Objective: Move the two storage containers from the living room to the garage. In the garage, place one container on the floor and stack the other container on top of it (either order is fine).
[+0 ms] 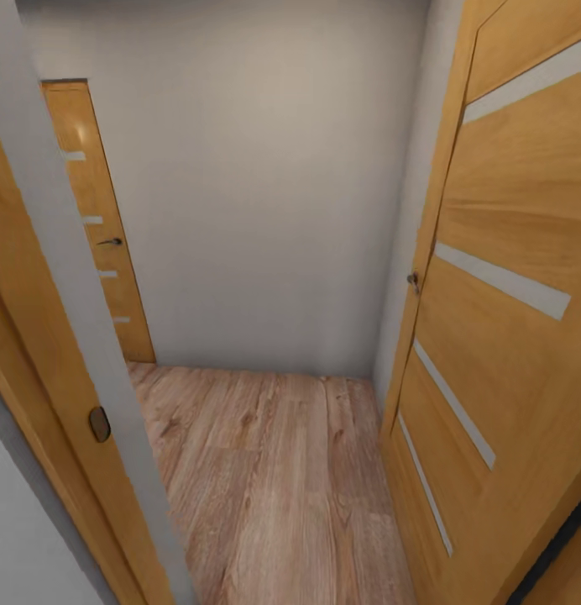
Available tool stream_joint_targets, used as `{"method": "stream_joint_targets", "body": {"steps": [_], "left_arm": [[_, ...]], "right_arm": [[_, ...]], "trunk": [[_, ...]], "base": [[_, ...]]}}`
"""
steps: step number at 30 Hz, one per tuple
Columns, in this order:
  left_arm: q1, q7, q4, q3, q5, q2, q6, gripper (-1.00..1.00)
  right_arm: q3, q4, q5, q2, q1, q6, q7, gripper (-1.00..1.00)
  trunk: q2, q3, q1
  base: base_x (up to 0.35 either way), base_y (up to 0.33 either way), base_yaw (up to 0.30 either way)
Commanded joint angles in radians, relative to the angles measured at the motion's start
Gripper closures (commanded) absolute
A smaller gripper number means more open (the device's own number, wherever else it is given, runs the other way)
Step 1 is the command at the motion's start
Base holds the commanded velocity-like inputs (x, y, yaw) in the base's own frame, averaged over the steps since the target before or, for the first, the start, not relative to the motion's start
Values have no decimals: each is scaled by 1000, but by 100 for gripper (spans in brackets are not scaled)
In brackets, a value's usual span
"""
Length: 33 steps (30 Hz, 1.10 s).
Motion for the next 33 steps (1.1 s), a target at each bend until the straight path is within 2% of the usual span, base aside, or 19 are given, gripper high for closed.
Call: {"method": "stream_joint_targets", "body": {"steps": [1,10,22,33], "left_arm": [[-1,3,1,-7,8,0,-3,-100],[-1,3,1,-7,8,-2,-9,-100],[0,3,1,-7,9,-3,-18,-100],[-1,4,1,-7,11,-3,-19,-100]], "right_arm": [[8,3,-11,0,-2,-6,5,-100],[8,3,-11,2,-2,-7,4,-100],[8,3,-11,2,-2,-6,4,-100],[9,3,-10,1,-1,-6,4,-100]], "trunk": [[-1,-1,1],[-1,-1,1],[-1,-1,1],[-1,-1,1]], "base": [[321,0,0],[321,0,-14],[301,0,-166],[44,0,-8]]}}
